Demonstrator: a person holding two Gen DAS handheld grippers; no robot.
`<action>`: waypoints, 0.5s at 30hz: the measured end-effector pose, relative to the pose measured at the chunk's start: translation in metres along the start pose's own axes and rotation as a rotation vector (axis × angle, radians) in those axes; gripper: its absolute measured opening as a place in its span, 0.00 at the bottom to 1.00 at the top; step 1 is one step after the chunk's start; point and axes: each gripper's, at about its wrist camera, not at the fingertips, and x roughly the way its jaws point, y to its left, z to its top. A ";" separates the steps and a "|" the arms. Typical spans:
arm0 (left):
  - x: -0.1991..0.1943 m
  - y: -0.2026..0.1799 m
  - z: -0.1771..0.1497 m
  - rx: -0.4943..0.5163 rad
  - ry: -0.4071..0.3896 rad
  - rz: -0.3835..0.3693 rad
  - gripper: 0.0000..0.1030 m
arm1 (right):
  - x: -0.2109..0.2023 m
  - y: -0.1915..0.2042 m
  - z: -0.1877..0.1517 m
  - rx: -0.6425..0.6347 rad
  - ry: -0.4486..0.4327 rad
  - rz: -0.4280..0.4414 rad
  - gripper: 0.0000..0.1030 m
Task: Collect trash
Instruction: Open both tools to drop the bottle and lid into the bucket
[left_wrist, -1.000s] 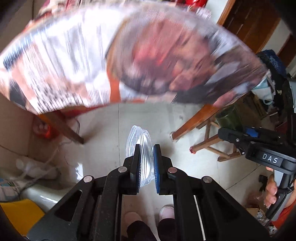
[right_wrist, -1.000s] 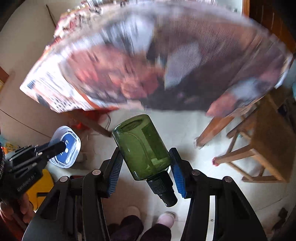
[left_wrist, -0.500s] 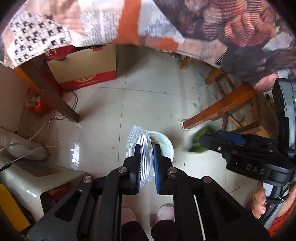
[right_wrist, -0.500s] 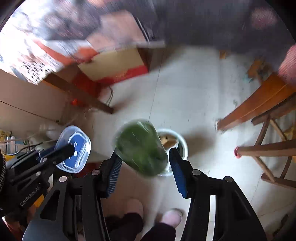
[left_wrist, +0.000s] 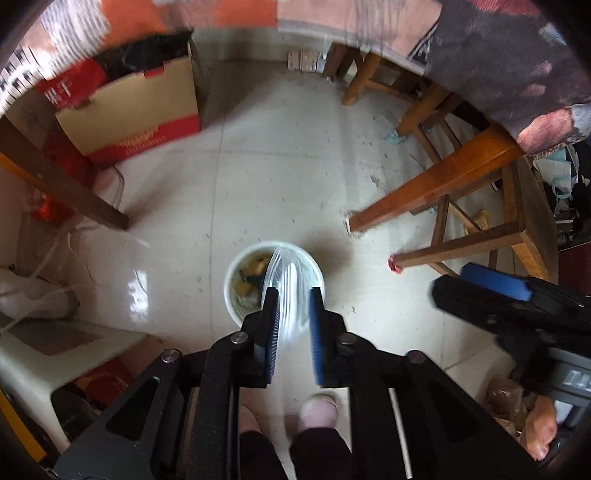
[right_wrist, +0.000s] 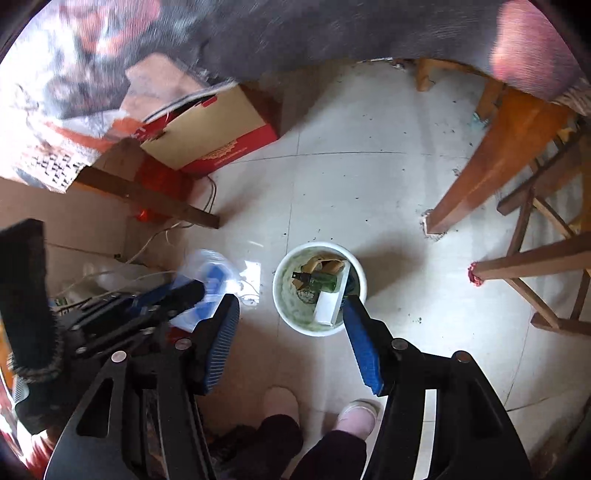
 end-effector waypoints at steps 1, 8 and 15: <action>0.001 0.000 -0.001 -0.002 0.012 0.011 0.25 | -0.001 0.000 0.000 0.003 -0.005 -0.004 0.53; -0.035 -0.012 -0.014 0.004 0.024 0.059 0.28 | -0.035 0.002 -0.004 0.007 -0.041 -0.002 0.53; -0.154 -0.038 -0.020 -0.010 -0.092 0.080 0.28 | -0.120 0.028 -0.005 -0.061 -0.117 -0.002 0.53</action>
